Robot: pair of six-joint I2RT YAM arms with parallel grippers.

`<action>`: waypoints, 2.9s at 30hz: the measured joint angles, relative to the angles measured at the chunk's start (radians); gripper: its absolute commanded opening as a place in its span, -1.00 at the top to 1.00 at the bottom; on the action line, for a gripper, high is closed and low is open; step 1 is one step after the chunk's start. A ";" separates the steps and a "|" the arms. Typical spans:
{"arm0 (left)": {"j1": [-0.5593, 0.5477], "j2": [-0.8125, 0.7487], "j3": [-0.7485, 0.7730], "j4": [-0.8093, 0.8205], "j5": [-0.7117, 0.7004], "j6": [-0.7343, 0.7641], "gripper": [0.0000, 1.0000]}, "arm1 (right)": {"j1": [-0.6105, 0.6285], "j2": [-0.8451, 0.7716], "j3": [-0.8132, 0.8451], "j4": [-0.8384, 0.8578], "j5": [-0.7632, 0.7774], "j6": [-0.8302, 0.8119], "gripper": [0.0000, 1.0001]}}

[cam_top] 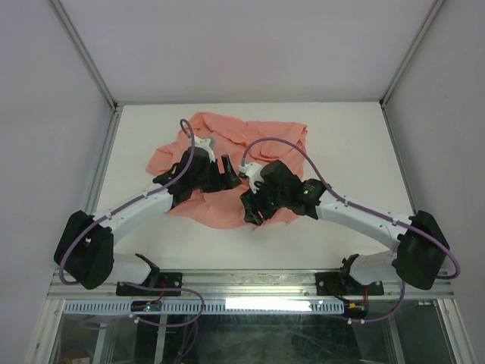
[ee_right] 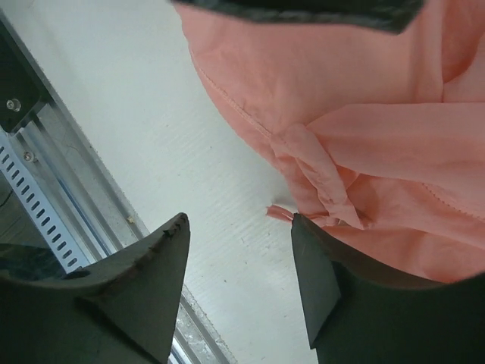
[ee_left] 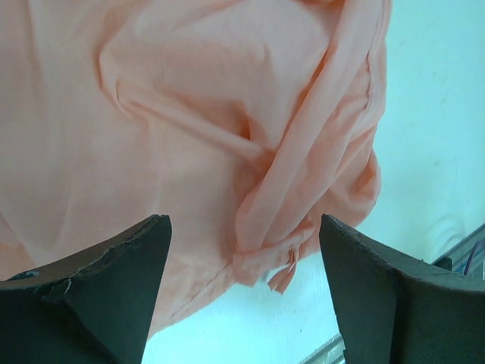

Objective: Zip up the jacket

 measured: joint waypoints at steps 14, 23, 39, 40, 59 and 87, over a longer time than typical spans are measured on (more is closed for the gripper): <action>-0.200 -0.018 -0.035 -0.033 -0.035 -0.006 -0.64 | -0.632 -0.104 -0.119 0.135 -0.089 0.209 -0.18; -0.200 0.035 -0.013 -0.060 -0.074 0.032 -0.70 | -0.830 0.194 -0.085 0.356 -0.080 0.365 -0.04; -0.198 0.046 -0.008 -0.068 -0.102 0.050 -0.71 | -0.833 0.486 0.064 0.520 -0.164 0.429 0.96; -0.198 0.048 -0.008 -0.068 -0.101 0.050 -0.71 | -0.833 0.487 0.070 0.520 -0.175 0.430 1.00; -0.198 -0.039 -0.040 -0.070 -0.103 0.045 -0.66 | -0.505 0.609 0.638 0.429 -0.130 0.442 0.81; -0.328 0.126 0.118 -0.134 -0.266 0.041 -0.64 | -0.494 0.151 0.061 0.145 0.088 0.223 -0.75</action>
